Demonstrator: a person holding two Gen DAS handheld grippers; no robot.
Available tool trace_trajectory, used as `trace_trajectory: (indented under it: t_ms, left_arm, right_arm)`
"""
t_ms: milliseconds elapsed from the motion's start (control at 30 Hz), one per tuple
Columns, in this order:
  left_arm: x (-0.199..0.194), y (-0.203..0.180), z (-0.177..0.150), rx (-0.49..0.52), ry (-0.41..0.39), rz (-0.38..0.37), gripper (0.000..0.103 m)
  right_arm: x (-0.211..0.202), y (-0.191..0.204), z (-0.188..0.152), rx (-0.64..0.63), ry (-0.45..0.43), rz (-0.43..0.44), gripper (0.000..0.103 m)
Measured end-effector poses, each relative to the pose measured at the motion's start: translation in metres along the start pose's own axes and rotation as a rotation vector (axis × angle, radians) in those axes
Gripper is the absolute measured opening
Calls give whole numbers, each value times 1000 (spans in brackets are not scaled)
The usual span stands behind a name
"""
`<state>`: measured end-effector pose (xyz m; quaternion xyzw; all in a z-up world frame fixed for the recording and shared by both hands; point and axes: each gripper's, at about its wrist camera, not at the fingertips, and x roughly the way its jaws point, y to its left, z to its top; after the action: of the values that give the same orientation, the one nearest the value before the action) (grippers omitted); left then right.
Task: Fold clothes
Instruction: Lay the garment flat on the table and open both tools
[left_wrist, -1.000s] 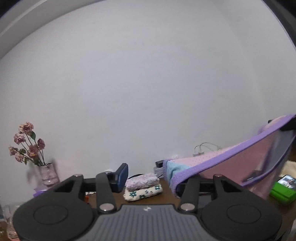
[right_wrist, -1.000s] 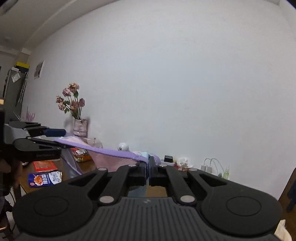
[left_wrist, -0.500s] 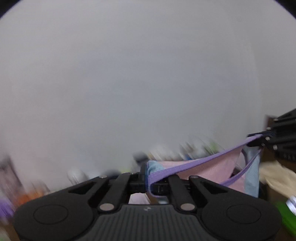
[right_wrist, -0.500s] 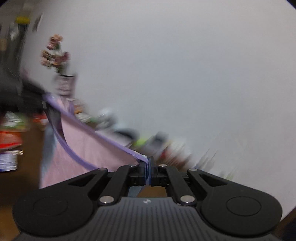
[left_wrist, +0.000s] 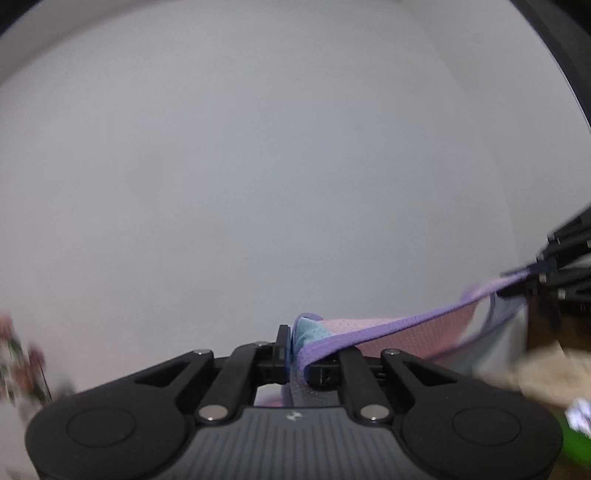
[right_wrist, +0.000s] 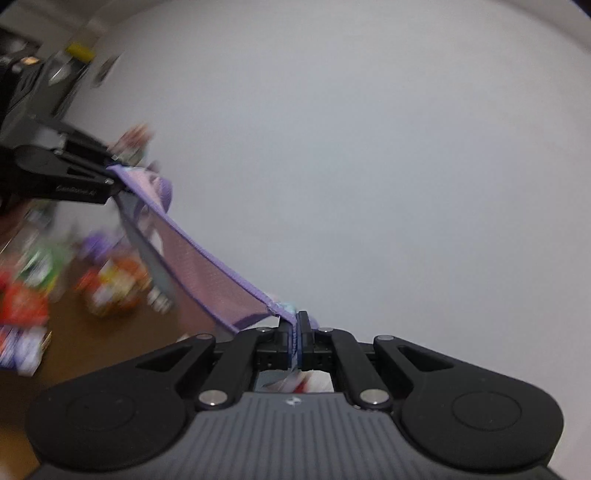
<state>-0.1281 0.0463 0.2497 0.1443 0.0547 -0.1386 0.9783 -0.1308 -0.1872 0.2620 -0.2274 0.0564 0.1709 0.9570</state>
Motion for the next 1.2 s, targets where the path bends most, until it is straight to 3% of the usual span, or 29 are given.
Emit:
trace_trajectory:
  t_ms: [67,133,233,300,367,400,433,500,567,633,700,800,867,900,967,1067,1167,1200]
  left_arm:
    - [-11,-17,-62,-57,112,-64,19]
    - [-18,-35,-131,-136,263,-161,45]
    - [-25,-43,-199,-249,445,-285,44]
    - [-31,-36,-219,-312,490,-334,45]
    - [-30,-23,-216,-350,493,-365,54]
    - [-25,-12,-213,-365,485,-377,63]
    - [-19,-1,-210,-378,464,-384,71]
    - [-17,-7,-201,-367,421,-343,75]
    - [-21,-22,-198,-300,413,-264,70]
    - [-16,-27,-203,-252,437,-213,52]
    - [-13,-29,-208,-210,463,-176,50]
    - [-30,-23,-216,-177,492,-263,53]
    - [-44,-15,-222,-172,498,-339,61]
    - [-49,-10,-225,-178,508,-381,71]
    - [-58,7,-226,-206,484,-464,72]
    - [-56,36,-219,-353,404,-431,82]
    - [-25,44,-214,-488,412,-295,86]
    - [-12,38,-214,-482,431,-238,84]
  right_arm:
    - [-11,30,-47,11,88,76,1]
    - [-18,58,-98,54,191,159,2]
    - [-24,86,-169,181,375,307,19]
    - [-32,92,-198,252,433,348,23]
    - [-40,88,-213,329,431,346,31]
    - [-43,85,-218,364,420,340,38]
    - [-40,84,-222,381,404,323,40]
    - [-26,88,-225,398,378,275,40]
    - [-9,87,-226,420,366,278,40]
    - [8,97,-229,436,350,295,37]
    - [24,107,-233,450,365,282,34]
    - [40,112,-241,450,410,258,23]
    - [46,113,-245,441,423,233,23]
    - [49,111,-246,431,431,213,23]
    - [56,104,-247,425,439,180,23]
    - [73,88,-248,439,450,126,23]
    - [89,77,-247,453,455,70,23]
    - [84,76,-243,462,431,66,23]
